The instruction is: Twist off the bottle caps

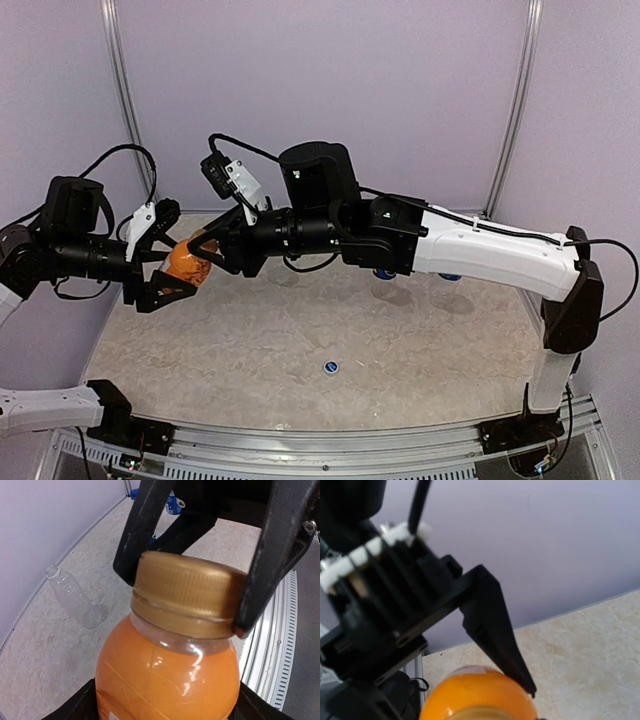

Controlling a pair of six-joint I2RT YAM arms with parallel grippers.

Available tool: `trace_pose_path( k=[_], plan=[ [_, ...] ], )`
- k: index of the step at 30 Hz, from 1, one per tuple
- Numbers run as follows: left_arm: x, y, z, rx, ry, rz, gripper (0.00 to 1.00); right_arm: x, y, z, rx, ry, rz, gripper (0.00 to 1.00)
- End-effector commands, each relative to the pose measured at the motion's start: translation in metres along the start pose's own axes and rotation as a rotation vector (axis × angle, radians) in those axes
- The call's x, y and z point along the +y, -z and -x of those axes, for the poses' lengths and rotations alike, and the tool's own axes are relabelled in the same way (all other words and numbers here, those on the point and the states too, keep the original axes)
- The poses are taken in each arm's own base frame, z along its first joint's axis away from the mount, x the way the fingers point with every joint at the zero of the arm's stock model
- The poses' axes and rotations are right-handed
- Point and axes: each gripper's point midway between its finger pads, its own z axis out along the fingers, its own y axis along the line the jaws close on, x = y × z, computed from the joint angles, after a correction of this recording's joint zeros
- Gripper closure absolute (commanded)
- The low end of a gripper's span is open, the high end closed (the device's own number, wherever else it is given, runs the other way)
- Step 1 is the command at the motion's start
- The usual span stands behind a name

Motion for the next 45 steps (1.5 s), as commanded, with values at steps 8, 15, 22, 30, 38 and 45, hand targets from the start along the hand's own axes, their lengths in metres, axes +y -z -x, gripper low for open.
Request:
trace_pose_path(
  k=[8, 15, 22, 30, 38, 45],
  plan=[
    [-0.003, -0.001, 0.010, -0.010, -0.068, -0.025, 0.22, 0.021, 0.025, 0.037, -0.136, 0.032, 0.056, 1.00],
    [-0.005, 0.001, 0.015, -0.023, -0.065, -0.031, 0.38, 0.019, 0.023, 0.031, -0.120, 0.032, 0.053, 1.00],
    [0.006, 0.002, 0.019, -0.028, -0.093, 0.039, 0.56, 0.010, 0.022, 0.025, -0.099, 0.008, 0.034, 0.52],
    [0.064, 0.006, 0.035, -0.043, -0.464, 0.458, 0.59, -0.024, 0.041, 0.011, -0.058, -0.138, -0.028, 0.10],
    [0.067, 0.007, 0.060, -0.104, -0.911, 0.778, 0.62, -0.044, 0.033, 0.000, -0.019, -0.207, -0.071, 0.13],
    [0.069, -0.002, 0.048, -0.061, -0.913, 0.762, 0.62, -0.039, 0.026, -0.004, -0.010, -0.255, -0.036, 0.25]
  ],
)
